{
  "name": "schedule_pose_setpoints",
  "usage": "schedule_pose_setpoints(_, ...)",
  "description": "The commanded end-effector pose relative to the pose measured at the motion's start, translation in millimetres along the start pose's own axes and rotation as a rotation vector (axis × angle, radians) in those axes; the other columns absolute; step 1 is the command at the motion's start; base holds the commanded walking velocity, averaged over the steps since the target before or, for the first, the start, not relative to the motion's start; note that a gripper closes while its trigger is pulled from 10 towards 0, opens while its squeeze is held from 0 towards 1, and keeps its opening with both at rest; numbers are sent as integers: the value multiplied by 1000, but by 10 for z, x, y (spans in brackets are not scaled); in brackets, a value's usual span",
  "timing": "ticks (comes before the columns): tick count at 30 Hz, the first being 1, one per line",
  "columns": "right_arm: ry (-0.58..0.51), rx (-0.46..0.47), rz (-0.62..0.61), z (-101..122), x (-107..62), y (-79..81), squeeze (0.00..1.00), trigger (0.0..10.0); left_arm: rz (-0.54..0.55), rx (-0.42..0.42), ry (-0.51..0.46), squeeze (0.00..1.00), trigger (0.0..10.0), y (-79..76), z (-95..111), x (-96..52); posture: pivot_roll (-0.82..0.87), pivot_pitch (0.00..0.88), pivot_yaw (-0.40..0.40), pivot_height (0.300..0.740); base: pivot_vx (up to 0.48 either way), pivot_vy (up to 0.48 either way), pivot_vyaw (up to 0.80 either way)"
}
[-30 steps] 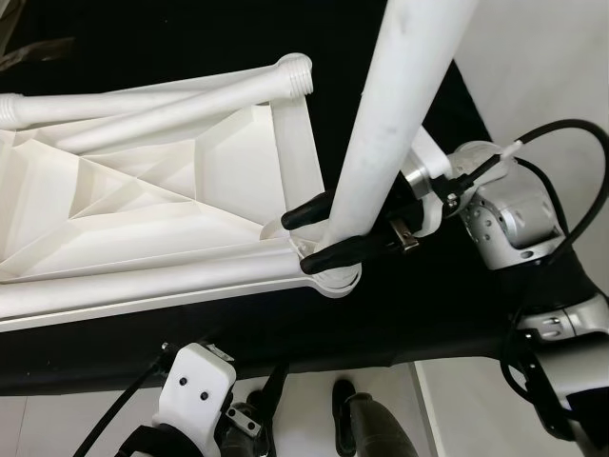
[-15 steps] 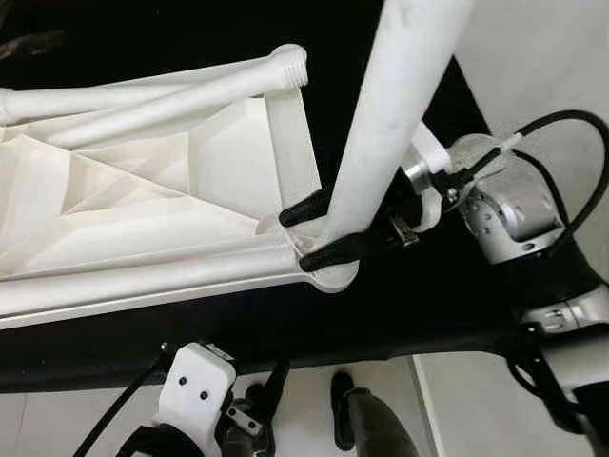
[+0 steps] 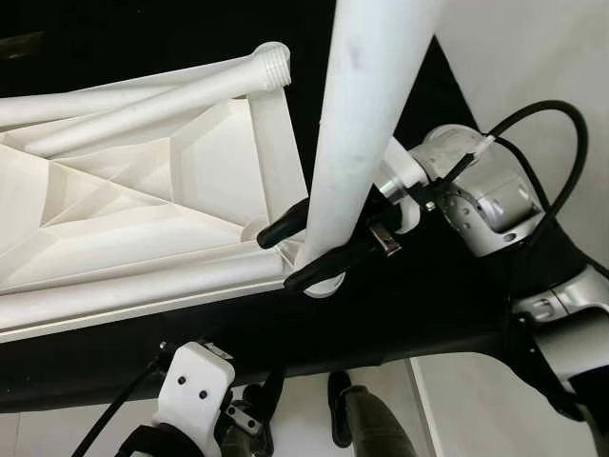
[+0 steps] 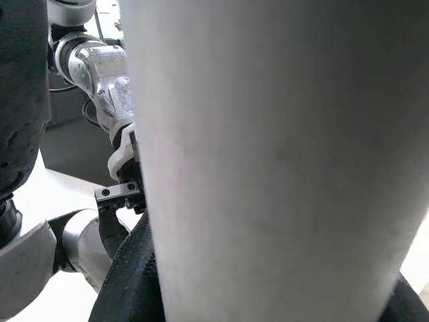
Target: Building children table
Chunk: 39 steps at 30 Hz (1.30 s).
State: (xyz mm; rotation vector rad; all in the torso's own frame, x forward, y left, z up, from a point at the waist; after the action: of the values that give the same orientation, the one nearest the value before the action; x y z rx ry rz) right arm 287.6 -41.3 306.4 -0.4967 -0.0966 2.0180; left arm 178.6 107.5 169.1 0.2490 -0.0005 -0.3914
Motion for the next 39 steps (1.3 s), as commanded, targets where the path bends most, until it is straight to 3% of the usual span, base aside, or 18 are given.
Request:
schedule_pose_setpoints(1, 61, 75, 20, -268, 60, 23, 0, 10000, 2, -7, 25, 0, 10000, -7, -28, -41, 82, 472, 44, 740, 0, 0, 0)
schedule_pose_setpoints(9, 51, 77, 20, -255, 94, -56, 0, 10000, 2, -10, 25, 0, 10000, -3, -24, -50, 82, 477, 45, 740, 0, 0, 0)
schedule_pose_setpoints(18, -5, 62, -142, -222, 46, -325, 0, 10000, 5, -12, 25, 0, 10000, -4, -23, -50, 76, 479, 43, 740, 0, 0, 0)
schedule_pose_setpoints(23, -13, 60, -181, -226, 20, -335, 0, 10000, 5, -14, 25, 0, 10000, -5, -24, -48, 75, 479, 43, 740, 0, 0, 0)
schedule_pose_setpoints(33, 61, 57, -489, -359, -191, -441, 0, 10000, 3, -18, 21, 0, 10000, -3, -46, -16, 47, 456, 43, 740, 0, 0, 0)
schedule_pose_setpoints(39, 109, 75, -604, -419, -295, -476, 0, 10000, 5, -19, 19, 0, 10000, 1, -57, -2, 39, 448, 42, 740, 0, 0, 0)
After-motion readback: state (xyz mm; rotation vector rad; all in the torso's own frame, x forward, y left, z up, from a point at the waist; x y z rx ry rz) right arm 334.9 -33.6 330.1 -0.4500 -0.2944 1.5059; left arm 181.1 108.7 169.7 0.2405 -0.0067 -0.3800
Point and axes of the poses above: a point about 5 cm out from each wrist's last joint towards the gripper, its own x axis pointing out of the wrist towards the gripper, its own z axis along the axis of the wrist's last joint, y = z × x, the point moved 4 cm from there along x, pointing out of the wrist towards the gripper, and after that the axes turned 8 degrees about x, right-handed, at the moved point
